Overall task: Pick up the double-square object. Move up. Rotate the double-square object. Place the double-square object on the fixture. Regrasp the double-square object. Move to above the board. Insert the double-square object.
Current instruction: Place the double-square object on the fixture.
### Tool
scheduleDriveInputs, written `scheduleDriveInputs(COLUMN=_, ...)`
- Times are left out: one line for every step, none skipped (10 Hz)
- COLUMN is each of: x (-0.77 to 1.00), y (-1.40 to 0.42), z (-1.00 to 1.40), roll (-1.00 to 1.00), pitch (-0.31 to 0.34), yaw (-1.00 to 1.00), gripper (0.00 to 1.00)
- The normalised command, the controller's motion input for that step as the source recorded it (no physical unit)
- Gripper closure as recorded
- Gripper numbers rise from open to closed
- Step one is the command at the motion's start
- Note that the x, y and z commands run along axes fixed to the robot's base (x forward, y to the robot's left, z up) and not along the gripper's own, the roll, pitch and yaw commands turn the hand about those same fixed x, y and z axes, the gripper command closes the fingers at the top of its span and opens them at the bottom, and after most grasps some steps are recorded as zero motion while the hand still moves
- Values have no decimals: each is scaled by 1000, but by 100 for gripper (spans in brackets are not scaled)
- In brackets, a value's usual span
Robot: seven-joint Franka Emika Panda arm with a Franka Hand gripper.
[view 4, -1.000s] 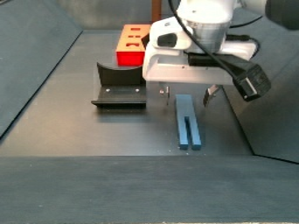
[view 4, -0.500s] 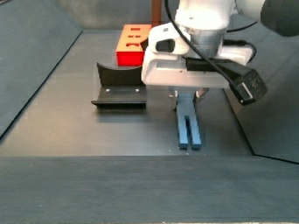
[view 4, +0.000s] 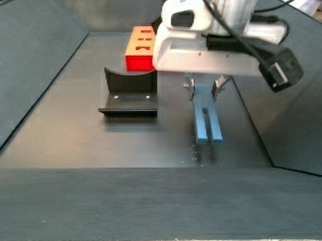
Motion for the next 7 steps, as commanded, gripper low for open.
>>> scheduleDriveInputs(x=-1, y=0, z=1000, roll=15, pitch=6, yaw=-1, gripper=100)
scheduleDriveInputs(x=-10, y=2, z=1000, roll=31, pitch=24, yaw=-4, gripper=100)
scheduleDriveInputs(x=-14, y=4, z=1000, roll=46, pitch=43, yaw=-9, gripper=100)
scheduleDriveInputs(x=-14, y=5, z=1000, roll=60, pitch=61, yaw=-13, gripper=100)
scheduleDriveInputs(x=-18, y=6, z=1000, roll=75, pitch=77, yaw=-14, gripper=100)
scheduleDriveInputs(x=-26, y=6, z=1000, roll=103, pitch=88, yaw=-9, gripper=100)
scheduleDriveInputs(x=-27, y=5, z=1000, roll=113, pitch=89, yaw=-4, gripper=100)
